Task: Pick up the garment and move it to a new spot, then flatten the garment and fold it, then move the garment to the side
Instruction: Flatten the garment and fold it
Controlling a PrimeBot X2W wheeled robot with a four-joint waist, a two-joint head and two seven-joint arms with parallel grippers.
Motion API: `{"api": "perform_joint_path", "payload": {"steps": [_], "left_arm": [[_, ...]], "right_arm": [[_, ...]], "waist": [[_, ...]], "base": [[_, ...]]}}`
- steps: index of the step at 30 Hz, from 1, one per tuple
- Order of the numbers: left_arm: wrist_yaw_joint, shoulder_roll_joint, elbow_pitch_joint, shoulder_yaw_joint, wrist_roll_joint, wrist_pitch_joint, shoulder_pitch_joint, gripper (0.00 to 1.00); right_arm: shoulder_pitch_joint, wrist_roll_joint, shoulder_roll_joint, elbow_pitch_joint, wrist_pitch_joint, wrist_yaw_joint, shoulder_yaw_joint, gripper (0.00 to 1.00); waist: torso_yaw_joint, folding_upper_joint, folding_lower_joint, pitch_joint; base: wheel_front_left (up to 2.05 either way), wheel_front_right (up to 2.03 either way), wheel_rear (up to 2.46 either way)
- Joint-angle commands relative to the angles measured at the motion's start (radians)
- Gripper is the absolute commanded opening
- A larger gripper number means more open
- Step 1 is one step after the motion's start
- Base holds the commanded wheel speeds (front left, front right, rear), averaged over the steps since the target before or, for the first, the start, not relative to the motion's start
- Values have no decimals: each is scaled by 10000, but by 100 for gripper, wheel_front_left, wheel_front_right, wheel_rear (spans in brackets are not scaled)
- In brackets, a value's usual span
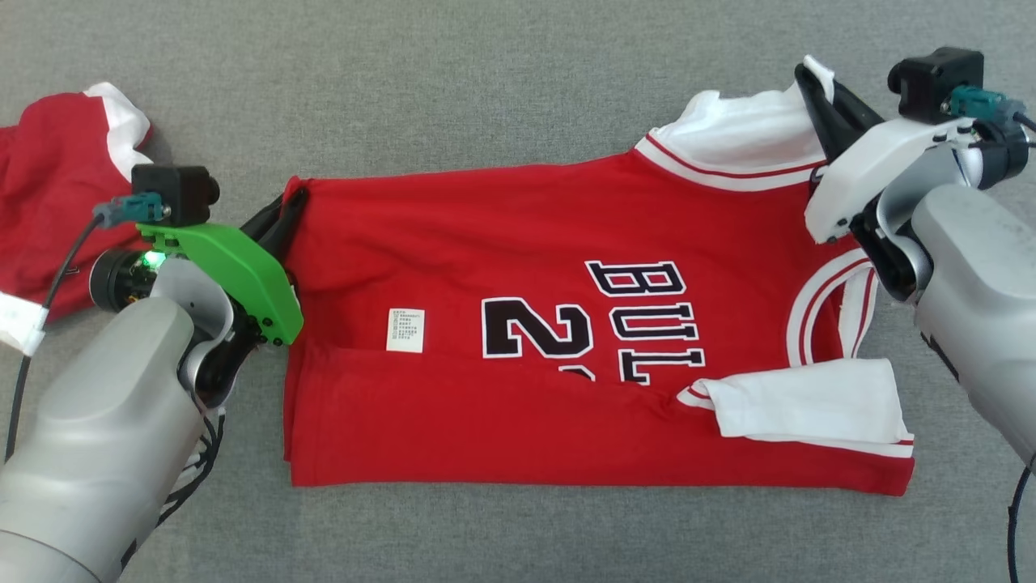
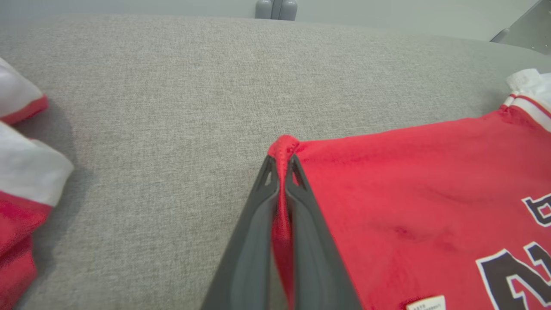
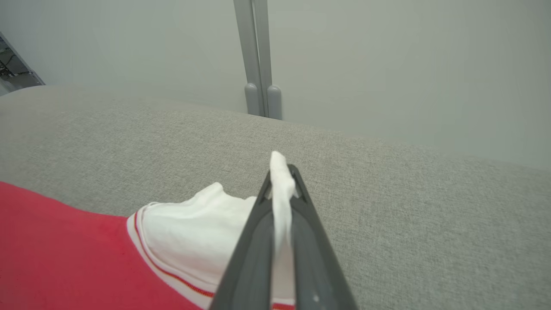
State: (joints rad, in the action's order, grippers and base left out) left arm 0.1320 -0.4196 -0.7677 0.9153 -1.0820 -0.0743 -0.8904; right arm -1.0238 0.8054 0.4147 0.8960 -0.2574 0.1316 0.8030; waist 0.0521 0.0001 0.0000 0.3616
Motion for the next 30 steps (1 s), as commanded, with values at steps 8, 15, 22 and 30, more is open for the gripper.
{"api": "perform_joint_path", "payload": {"steps": [8, 15, 22, 30], "left_arm": [[-47, -193, 118, 192, 120, -807, 955, 0], [-190, -45, 243, 203, 58, -1262, 1570, 0], [-445, -101, 728, 41, 171, -1724, 2295, 0], [-1014, -323, 1932, -837, 778, -1910, 3524, 0]], "right_arm": [[2434, -543, 504, -2557, -75, -19, -1692, 0], [4875, -1232, 355, -4697, -78, -19, -3383, 0], [7002, -1708, 80, -6142, -79, -19, -4439, 0], [8621, -1843, -206, -7024, -79, -17, -5205, 0]], "waist": [[-289, -1, 0, -782], [-301, -1, 0, -1079], [-321, -1, 0, -1390], [-287, -1, 0, -1637]], "base": [[0, 0, 0], [0, 0, 0], [0, 0, 0], [0, 0, 0]]}}
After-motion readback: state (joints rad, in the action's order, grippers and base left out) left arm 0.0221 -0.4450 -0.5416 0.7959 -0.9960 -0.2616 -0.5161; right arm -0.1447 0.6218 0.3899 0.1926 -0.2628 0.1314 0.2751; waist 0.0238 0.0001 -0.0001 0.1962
